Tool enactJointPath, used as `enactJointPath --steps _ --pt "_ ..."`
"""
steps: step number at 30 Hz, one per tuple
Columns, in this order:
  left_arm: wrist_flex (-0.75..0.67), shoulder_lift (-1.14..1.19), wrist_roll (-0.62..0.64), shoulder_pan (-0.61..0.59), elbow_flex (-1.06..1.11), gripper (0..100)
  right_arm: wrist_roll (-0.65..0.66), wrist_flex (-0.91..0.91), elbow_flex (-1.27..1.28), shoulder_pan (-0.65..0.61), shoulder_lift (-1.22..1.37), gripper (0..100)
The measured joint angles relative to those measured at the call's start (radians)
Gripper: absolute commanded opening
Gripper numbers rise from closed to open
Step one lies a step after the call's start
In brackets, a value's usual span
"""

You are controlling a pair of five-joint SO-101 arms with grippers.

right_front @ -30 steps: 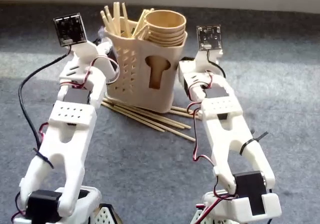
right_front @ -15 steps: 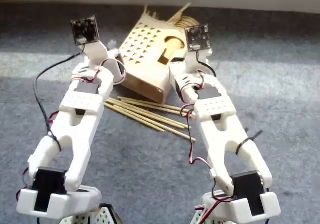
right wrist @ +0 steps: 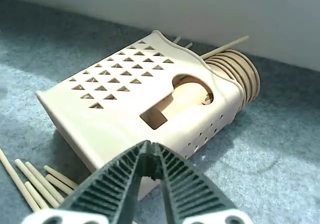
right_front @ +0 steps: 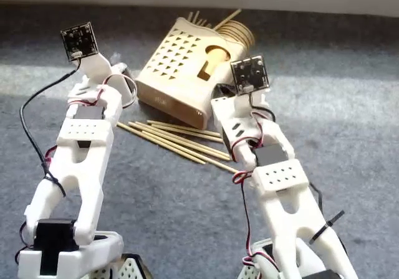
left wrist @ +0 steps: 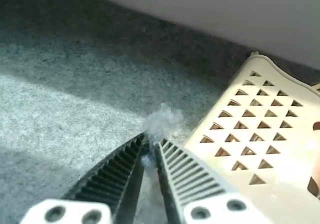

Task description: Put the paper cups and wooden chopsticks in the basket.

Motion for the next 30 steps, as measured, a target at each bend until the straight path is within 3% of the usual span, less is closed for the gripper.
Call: enactJointPath --steps 7,14,22,30 --pt "0.078 -0.002 -0.094 0.101 -0.026 4 0.031 0.072 0.054 0.074 -0.143 1.3" --pt "0.081 0.005 -0.100 0.175 -0.026 4 0.031 0.362 0.060 0.150 -0.287 1.3" --pt "0.081 0.198 -0.100 0.176 -0.153 3 0.051 0.746 0.078 0.331 -0.425 1.3" --pt "0.081 0.256 -0.100 0.201 -0.167 3 0.143 0.706 0.339 0.454 -0.543 1.3"
